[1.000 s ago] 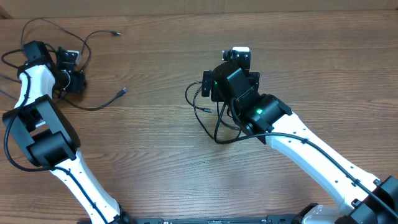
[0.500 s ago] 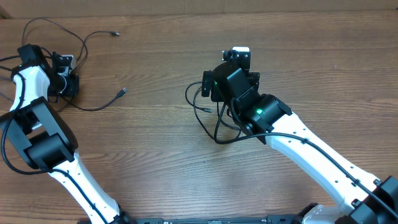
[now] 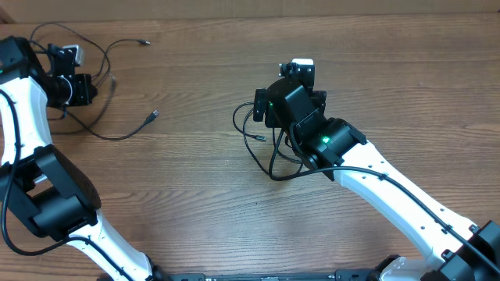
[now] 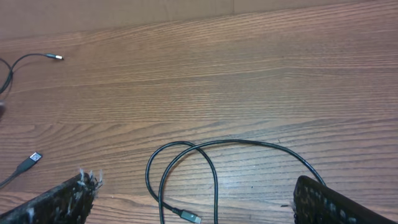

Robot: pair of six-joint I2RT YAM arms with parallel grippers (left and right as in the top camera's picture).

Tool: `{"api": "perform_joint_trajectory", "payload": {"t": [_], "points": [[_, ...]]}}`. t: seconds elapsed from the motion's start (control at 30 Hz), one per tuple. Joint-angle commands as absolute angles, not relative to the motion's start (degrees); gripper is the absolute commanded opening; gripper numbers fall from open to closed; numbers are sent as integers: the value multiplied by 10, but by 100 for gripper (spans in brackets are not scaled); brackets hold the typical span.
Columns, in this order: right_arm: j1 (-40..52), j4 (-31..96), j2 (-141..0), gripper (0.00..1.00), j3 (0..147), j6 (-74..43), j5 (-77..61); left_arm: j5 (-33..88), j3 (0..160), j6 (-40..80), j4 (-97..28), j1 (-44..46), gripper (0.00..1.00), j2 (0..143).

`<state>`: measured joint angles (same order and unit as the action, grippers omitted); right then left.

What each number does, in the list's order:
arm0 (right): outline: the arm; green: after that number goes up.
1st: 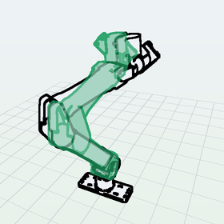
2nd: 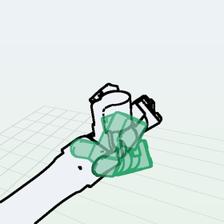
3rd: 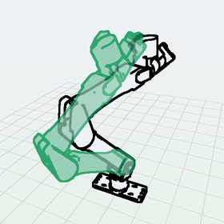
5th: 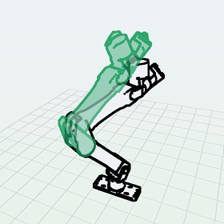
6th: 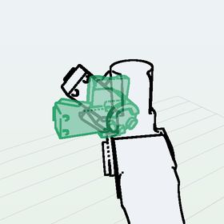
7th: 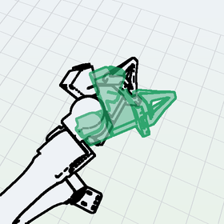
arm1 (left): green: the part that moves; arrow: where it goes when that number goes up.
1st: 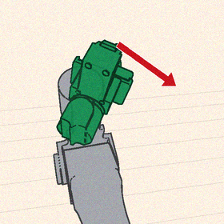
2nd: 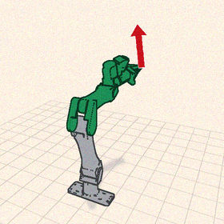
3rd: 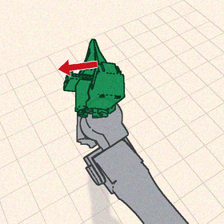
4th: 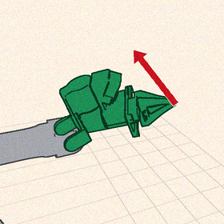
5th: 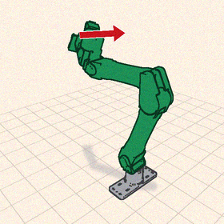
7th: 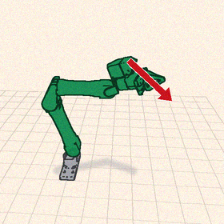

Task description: Untangle cables

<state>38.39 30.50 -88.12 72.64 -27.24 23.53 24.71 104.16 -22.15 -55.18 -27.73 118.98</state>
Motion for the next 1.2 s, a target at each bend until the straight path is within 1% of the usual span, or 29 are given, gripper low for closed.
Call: {"api": "perform_joint_trajectory", "payload": {"t": [0.0,0.17,0.2,0.23,0.27,0.3,0.33,0.37,0.4,0.43,0.5,0.6,0.67,0.8,0.9,0.93,0.97,1.1,1.13,1.17], "points": [[385,302,-867,100,730,-274,244,314,1040,-199,-567,-272,4,1201],[385,302,-867,100,730,-274,244,313,1040,-169,-578,-272,4,1206],[385,302,-867,100,730,-274,244,310,1040,-169,-581,-272,13,1206],[385,302,-867,100,730,-274,244,307,1040,-169,-580,-272,36,1206],[385,302,-867,100,730,-274,244,300,1040,-169,-575,-272,50,1206],[385,302,-867,100,730,-274,244,295,1040,-169,-569,-272,52,1206],[385,302,-867,100,730,-274,244,276,1040,-169,-552,-274,62,1206],[385,302,-867,100,730,-274,244,256,1040,-166,-543,-275,67,1206],[385,302,-867,100,730,-274,244,233,1040,-167,-536,-275,67,1206],[385,302,-867,100,730,-274,244,185,1040,-169,-522,-274,69,1206],[385,302,-867,100,730,-274,244,150,1039,-204,-509,-272,73,1207],[385,302,-867,100,730,-274,244,146,1033,-252,-477,-272,73,1213],[385,302,-867,100,730,-274,244,146,1033,-258,-454,-272,78,1229],[385,302,-867,100,730,-274,244,147,1033,-258,-420,-273,75,1275],[385,302,-867,100,730,-274,244,184,1033,-295,-402,-273,71,1319],[385,302,-867,100,730,-274,244,201,1033,-303,-399,-273,68,1326],[385,302,-867,100,730,-274,244,226,1033,-316,-395,-273,59,1336],[385,302,-867,100,730,-274,244,220,1033,-318,-394,-272,49,1345],[385,302,-867,100,730,-274,244,219,1033,-318,-399,-272,38,1345],[385,302,-867,100,730,-274,244,220,1033,-318,-404,-272,33,1345]]}}
